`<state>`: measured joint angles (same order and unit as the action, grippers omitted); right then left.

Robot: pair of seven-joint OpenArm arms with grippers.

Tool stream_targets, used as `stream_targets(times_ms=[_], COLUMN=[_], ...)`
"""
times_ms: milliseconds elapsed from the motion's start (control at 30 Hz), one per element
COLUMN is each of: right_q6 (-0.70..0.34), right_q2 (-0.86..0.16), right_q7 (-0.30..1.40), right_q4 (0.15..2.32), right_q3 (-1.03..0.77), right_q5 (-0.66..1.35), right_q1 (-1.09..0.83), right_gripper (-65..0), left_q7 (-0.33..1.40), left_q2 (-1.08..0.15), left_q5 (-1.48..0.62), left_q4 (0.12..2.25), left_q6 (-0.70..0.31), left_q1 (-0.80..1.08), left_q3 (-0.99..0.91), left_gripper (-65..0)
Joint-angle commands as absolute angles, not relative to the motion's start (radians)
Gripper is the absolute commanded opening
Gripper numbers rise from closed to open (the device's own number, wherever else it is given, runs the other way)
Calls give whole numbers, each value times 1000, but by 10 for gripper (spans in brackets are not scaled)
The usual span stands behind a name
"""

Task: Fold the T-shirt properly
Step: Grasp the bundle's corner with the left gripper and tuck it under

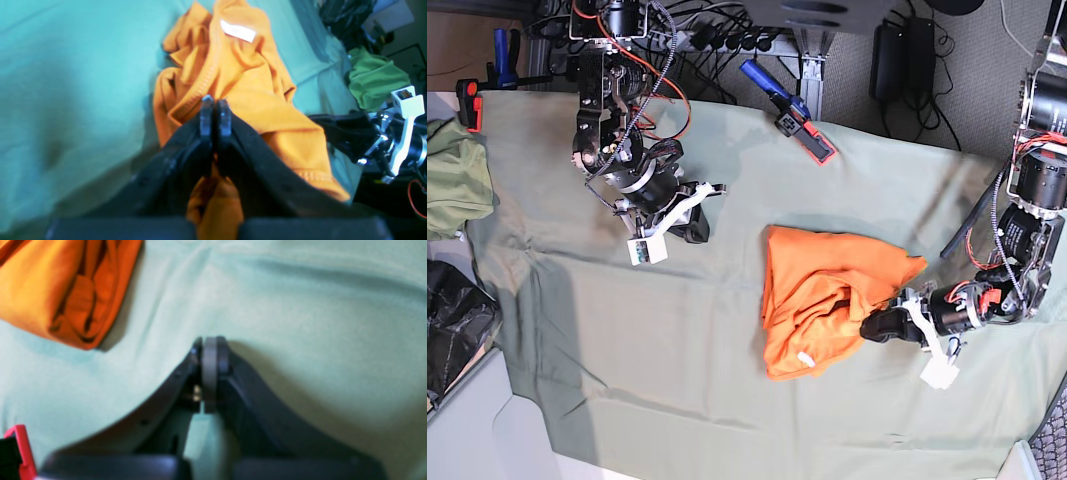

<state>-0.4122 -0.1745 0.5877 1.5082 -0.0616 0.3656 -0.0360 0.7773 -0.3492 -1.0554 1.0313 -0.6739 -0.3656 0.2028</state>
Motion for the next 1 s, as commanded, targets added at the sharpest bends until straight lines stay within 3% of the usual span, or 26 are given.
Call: stream_targets(times_ms=[0,967], right_q6=[-503,-503], right_q2=[-179,-179], right_q7=[584,588], right_q4=[1523,1523], right_q3=[-64,-64], right_q5=[363,363], right_q1=[-28,-31], right_gripper=[-650,-650], left_q7=[754,505], left_q2=[-360,-366], left_q5=[-1076,-657], left_q4=[1048,1046], left_q6=[-698,-698], left_q1=[-405,-515], left_q3=[198,198], left_gripper=[-646,-650])
